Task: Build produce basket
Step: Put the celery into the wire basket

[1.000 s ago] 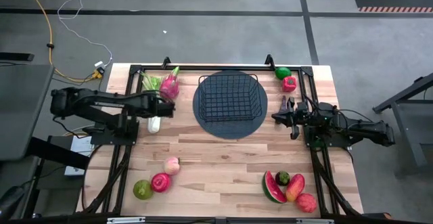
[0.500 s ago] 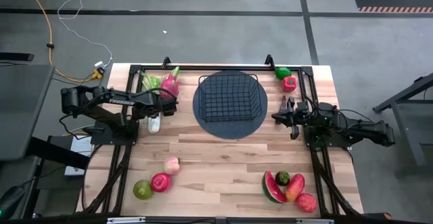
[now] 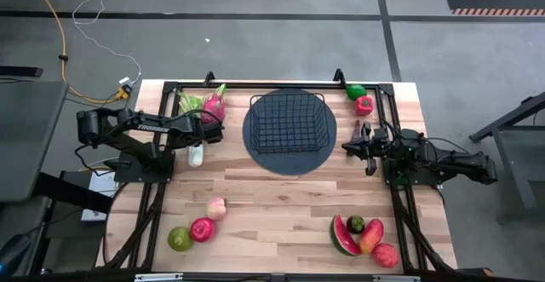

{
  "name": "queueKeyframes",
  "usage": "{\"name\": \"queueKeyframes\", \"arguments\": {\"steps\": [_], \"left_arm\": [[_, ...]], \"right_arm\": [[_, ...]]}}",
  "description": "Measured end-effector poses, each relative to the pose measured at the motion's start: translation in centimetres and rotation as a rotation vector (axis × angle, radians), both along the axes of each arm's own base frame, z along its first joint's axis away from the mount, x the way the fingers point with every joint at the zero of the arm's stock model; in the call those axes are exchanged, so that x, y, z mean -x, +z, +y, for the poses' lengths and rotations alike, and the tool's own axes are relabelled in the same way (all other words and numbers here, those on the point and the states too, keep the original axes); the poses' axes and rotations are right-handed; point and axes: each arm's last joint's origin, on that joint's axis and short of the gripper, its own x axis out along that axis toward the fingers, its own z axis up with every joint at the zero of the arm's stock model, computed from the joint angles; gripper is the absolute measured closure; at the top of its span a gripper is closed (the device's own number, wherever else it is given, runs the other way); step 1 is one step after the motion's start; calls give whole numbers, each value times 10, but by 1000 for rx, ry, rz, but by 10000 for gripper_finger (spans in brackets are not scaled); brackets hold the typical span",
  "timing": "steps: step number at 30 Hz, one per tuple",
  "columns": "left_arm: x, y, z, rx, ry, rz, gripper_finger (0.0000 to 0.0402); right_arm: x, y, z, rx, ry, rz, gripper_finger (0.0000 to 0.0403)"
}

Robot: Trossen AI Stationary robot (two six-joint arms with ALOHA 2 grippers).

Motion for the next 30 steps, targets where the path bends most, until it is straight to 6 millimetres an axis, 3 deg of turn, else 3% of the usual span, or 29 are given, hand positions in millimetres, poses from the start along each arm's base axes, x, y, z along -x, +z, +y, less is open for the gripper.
{"name": "queueKeyframes", "arguments": {"steps": [7, 12, 16, 23, 30], "left_arm": [[0, 0, 0, 16, -30, 5, 193], [6, 5, -4, 76, -73, 22, 246], [19, 22, -12, 124, -76, 58, 266], [27, 56, -15, -8, -69, -113, 272], [40, 105, -22, -124, -86, -232, 273]], "right_arm": [[0, 0, 0, 0, 0, 0, 402], [0, 0, 0, 0, 0, 0, 402], [0, 0, 0, 0, 0, 0, 402], [0, 0, 0, 0, 0, 0, 402], [0, 0, 0, 0, 0, 0, 402]]}}
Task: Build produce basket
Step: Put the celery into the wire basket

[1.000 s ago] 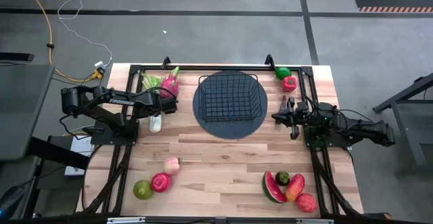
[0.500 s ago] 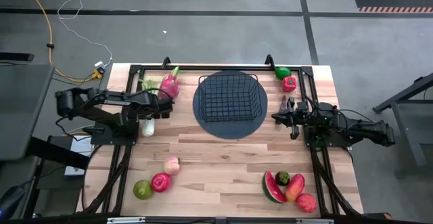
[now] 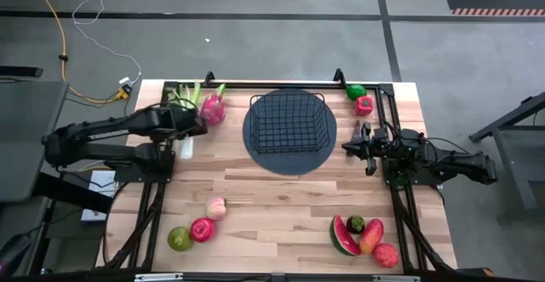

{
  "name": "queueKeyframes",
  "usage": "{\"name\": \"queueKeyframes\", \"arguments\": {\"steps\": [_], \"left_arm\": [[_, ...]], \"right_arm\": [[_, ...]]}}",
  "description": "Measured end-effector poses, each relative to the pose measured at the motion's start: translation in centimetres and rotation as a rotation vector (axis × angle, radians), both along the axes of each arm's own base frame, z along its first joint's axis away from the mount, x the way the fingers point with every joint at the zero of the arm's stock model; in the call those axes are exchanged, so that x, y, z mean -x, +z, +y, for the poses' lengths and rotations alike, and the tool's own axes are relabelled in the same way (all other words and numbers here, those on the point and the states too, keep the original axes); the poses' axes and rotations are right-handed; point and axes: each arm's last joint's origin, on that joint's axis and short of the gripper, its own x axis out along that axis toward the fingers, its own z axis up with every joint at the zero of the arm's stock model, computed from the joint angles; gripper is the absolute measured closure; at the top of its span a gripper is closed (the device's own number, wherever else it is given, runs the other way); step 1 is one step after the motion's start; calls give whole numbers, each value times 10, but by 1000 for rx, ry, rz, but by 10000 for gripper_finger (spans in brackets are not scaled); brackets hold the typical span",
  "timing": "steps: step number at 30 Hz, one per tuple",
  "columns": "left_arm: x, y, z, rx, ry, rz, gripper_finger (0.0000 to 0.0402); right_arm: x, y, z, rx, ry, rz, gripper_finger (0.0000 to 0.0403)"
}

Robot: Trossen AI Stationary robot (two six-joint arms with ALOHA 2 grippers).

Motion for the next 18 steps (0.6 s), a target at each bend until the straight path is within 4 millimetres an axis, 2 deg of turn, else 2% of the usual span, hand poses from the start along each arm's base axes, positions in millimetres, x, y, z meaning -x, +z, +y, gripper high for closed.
{"name": "queueKeyframes", "arguments": {"steps": [4, 7, 13, 18], "left_arm": [[3, 33, -2, -134, -9, -99, 273], [-7, 63, 2, -334, -81, -215, 273], [-46, 112, 10, -785, -297, -467, 273], [-86, 124, 15, -997, -418, -562, 273]], "right_arm": [[0, 0, 0, 0, 0, 0, 402], [0, 0, 0, 0, 0, 0, 402], [0, 0, 0, 0, 0, 0, 402], [0, 0, 0, 0, 0, 0, 402]]}}
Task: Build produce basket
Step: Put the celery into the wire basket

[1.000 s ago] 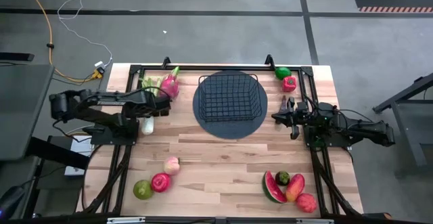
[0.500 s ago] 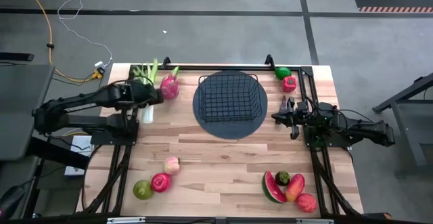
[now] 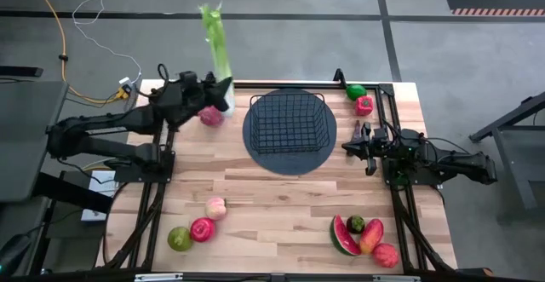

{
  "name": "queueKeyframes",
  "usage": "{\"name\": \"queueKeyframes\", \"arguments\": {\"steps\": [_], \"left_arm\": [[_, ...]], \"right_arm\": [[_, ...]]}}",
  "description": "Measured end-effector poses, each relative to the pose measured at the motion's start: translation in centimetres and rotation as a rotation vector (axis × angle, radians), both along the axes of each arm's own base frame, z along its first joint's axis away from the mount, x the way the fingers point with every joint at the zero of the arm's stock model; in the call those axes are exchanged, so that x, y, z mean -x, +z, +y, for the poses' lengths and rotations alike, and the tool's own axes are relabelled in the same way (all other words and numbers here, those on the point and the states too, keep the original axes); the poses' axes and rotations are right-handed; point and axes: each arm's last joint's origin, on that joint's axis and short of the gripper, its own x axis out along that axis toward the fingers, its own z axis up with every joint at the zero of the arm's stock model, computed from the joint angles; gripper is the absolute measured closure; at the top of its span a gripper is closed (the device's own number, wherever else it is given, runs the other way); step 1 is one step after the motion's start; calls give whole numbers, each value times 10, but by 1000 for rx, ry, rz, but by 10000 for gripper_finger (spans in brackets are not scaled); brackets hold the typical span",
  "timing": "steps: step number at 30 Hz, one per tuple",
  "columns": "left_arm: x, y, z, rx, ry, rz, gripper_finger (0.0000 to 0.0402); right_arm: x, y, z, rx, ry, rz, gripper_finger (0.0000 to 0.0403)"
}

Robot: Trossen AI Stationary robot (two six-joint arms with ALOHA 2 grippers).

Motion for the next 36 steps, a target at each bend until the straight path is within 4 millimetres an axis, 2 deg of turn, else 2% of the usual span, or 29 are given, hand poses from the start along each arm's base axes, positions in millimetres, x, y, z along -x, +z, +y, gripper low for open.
{"name": "queueKeyframes", "arguments": {"steps": [3, 6, 9, 11, 14, 16, 19, 25, 29, 36], "left_arm": [[-29, -2, 3, -80, -83, -69, 273], [-62, -14, 5, -158, -217, -128, 273], [-92, -25, 7, -196, -337, -106, 273], [-110, -26, 7, -193, -387, -51, 273], [-138, -20, 4, -283, -460, 84, 273], [-155, -15, 2, -362, -486, 217, 273], [-176, -21, 2, -429, -526, 473, 273], [-192, -41, 18, -401, -592, 865, 273], [-191, -68, 32, -392, -616, 1081, 273], [-189, -110, 67, -269, -632, 1229, 273]], "right_arm": [[0, 0, 0, 0, 0, 0, 402], [0, 0, 0, 0, 0, 0, 402], [0, 0, 0, 0, 0, 0, 402], [0, 0, 0, 0, 0, 0, 402], [0, 0, 0, 0, 0, 0, 402], [0, 0, 0, 0, 0, 0, 402], [0, 0, 0, 0, 0, 0, 402], [0, 0, 0, 0, 0, 0, 402], [0, 0, 0, 0, 0, 0, 402], [0, 0, 0, 0, 0, 0, 402]]}}
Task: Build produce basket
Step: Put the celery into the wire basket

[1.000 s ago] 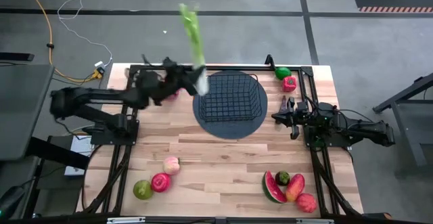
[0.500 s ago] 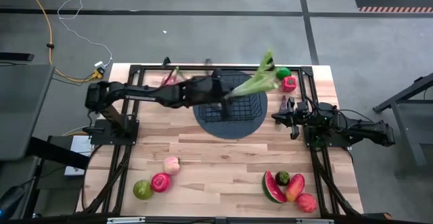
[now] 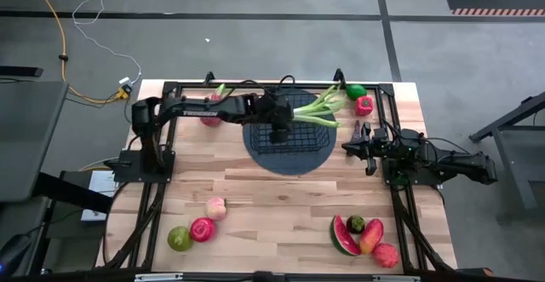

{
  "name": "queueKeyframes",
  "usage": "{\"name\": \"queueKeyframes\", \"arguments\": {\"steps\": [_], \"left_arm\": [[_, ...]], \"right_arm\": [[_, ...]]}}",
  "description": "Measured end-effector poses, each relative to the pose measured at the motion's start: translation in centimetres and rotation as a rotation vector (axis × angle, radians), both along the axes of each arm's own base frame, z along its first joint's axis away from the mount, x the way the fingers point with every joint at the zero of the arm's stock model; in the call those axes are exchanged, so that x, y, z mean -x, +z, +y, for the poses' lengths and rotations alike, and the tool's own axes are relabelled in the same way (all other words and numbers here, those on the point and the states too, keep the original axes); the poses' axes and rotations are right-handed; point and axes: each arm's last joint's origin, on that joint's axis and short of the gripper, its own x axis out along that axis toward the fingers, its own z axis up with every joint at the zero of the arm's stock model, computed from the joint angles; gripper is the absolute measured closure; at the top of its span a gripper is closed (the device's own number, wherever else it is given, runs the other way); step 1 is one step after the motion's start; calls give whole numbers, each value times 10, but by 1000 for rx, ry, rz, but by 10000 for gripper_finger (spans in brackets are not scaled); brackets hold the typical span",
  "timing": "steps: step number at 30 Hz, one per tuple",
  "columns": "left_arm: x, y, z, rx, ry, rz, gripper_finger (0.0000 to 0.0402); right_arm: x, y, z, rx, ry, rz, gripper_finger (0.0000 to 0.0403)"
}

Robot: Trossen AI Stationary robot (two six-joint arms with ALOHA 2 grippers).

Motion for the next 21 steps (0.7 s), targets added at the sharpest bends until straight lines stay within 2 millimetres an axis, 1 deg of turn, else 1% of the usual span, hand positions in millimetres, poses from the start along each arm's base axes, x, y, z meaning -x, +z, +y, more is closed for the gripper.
{"name": "queueKeyframes", "arguments": {"steps": [4, 8, 14, 21], "left_arm": [[1, -15, 21, 87, 53, -25, 273], [4, -29, 33, 94, 81, 23, 273], [1, -44, 38, 63, 61, 79, 273], [-8, -49, 40, 59, 87, -4, 273]], "right_arm": [[0, 0, 0, 0, 0, 0, 402], [0, 0, 0, 0, 0, 0, 402], [0, 0, 0, 0, 0, 0, 402], [0, 0, 0, 0, 0, 0, 402]]}}
